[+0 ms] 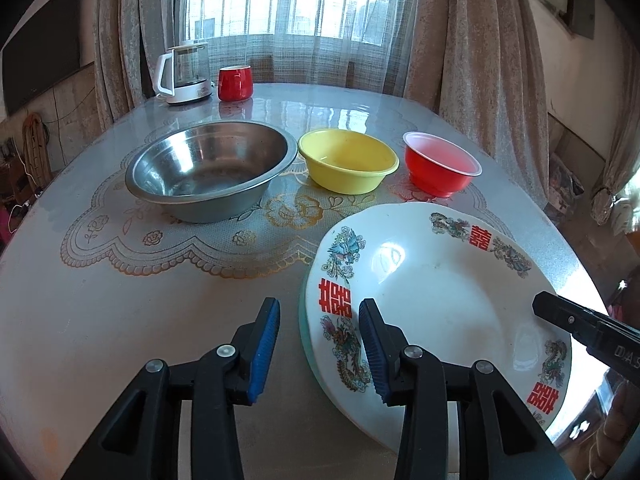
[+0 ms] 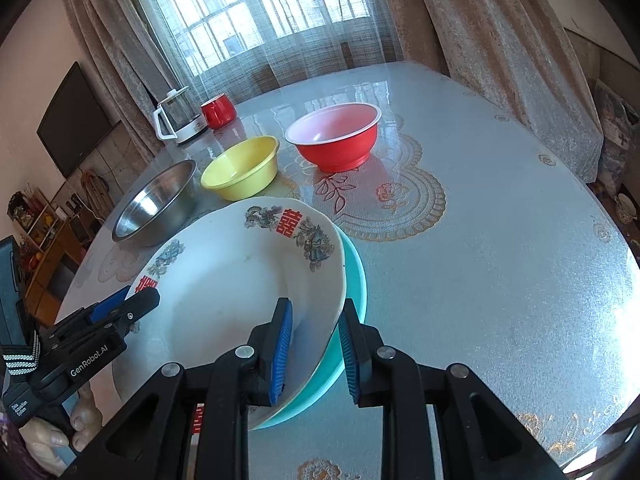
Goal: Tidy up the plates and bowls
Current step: 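Lower the large red-character plate onto the rose-print plate with the right gripper, then open the right gripper to release the large plate on the stack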
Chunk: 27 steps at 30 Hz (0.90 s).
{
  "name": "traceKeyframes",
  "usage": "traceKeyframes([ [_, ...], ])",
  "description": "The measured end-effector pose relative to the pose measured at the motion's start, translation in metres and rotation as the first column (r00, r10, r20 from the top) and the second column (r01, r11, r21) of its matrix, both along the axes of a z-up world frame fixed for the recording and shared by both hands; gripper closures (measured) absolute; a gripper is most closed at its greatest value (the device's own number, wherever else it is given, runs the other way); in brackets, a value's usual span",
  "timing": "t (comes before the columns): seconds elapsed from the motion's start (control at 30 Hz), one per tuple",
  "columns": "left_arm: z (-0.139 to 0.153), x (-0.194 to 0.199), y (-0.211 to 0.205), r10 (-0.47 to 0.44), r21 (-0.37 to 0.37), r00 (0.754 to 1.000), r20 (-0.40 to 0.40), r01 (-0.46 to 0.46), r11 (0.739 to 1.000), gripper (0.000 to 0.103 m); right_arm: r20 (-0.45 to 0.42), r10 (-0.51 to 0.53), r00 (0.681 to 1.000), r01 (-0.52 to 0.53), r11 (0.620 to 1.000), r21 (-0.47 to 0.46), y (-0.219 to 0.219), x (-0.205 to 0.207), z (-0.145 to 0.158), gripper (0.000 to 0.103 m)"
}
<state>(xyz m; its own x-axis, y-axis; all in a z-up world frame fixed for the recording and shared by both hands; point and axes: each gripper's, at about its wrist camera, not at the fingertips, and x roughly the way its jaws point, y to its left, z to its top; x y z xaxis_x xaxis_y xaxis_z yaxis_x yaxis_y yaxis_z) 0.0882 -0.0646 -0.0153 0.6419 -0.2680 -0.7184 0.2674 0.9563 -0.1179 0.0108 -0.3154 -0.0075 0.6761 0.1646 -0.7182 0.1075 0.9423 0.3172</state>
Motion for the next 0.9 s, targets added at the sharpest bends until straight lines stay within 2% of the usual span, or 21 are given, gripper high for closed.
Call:
traceKeyframes([
  [0.3, 0.010, -0.007, 0.014, 0.028, -0.023, 0.999, 0.031, -0.027, 0.999, 0.060, 0.070, -0.026, 0.997, 0.029, 0.998, -0.049, 0.003, 0.000, 0.020, 0.076],
  [0.5, 0.011, -0.009, 0.027, 0.064, -0.028, 0.997, 0.034, -0.063, 0.998, 0.060, 0.076, -0.025, 0.997, 0.031, 0.997, -0.077, 0.008, 0.003, 0.023, 0.076],
  [0.67, 0.010, -0.009, 0.044, 0.107, -0.047, 0.994, 0.013, -0.106, 0.993, 0.058, 0.087, -0.027, 0.996, 0.032, 0.998, -0.061, 0.011, 0.004, 0.026, 0.076],
  [0.9, 0.009, -0.008, 0.069, 0.160, -0.056, 0.987, 0.000, -0.160, 0.986, 0.058, 0.084, 0.029, 0.996, -0.027, 0.999, -0.019, 0.025, 0.015, 0.030, 0.076],
])
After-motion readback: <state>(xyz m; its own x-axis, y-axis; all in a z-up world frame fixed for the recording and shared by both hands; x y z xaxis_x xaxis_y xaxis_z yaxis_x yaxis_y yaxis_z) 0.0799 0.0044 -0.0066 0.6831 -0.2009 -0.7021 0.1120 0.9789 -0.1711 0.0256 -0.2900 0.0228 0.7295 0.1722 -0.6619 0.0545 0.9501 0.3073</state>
